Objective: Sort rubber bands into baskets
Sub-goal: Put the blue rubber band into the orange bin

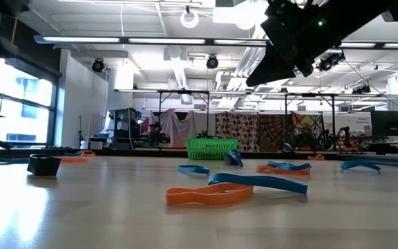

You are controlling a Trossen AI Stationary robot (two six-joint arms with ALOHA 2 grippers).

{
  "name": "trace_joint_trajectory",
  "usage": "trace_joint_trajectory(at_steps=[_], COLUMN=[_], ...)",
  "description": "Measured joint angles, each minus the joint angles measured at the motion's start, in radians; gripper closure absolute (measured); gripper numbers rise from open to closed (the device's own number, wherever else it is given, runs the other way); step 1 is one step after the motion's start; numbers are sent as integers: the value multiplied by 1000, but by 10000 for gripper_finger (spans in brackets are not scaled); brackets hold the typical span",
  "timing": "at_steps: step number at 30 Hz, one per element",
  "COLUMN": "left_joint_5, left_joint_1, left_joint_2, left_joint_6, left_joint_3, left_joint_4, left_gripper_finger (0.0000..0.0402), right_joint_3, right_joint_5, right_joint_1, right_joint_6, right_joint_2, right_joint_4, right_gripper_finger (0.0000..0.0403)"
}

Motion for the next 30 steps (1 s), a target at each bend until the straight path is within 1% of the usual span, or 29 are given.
trace_joint_trajectory(at_steps=[6, 11, 15, 18, 20, 23, 26, 30], left_joint_5=[-17, 22, 65, 88, 96, 107, 98, 43], left_joint_1=[207, 427, 600, 709, 767, 832, 876, 918], left_joint_2=[-83, -137, -148, -143, -135, -121, -101, -71], left_joint_6=[117, 176, 238, 271, 288, 314, 337, 336], left_joint_3=[-3, -65, -123, -147, -164, -185, -206, -234], left_joint_4=[-42, -49, -54, -57, -57, -59, -64, -56], left_gripper_finger=[357, 395, 397, 396, 389, 366, 330, 279], right_joint_3=[0, 0, 0, 0, 0, 0, 0, 0], right_joint_5=[0, 0, 0, -1, -1, -1, -1, -1], right_joint_1=[0, 0, 0, 0, 0, 0, 0, 0], right_joint_6=[0, 0, 0, 0, 0, 0, 0, 0], right_joint_2=[0, 0, 0, 0, 0, 0, 0, 0], right_joint_4=[0, 0, -3, -4, -4, -7, -6, -6], right_gripper_finger=[403, 403, 403, 403, 403, 403, 403, 403])
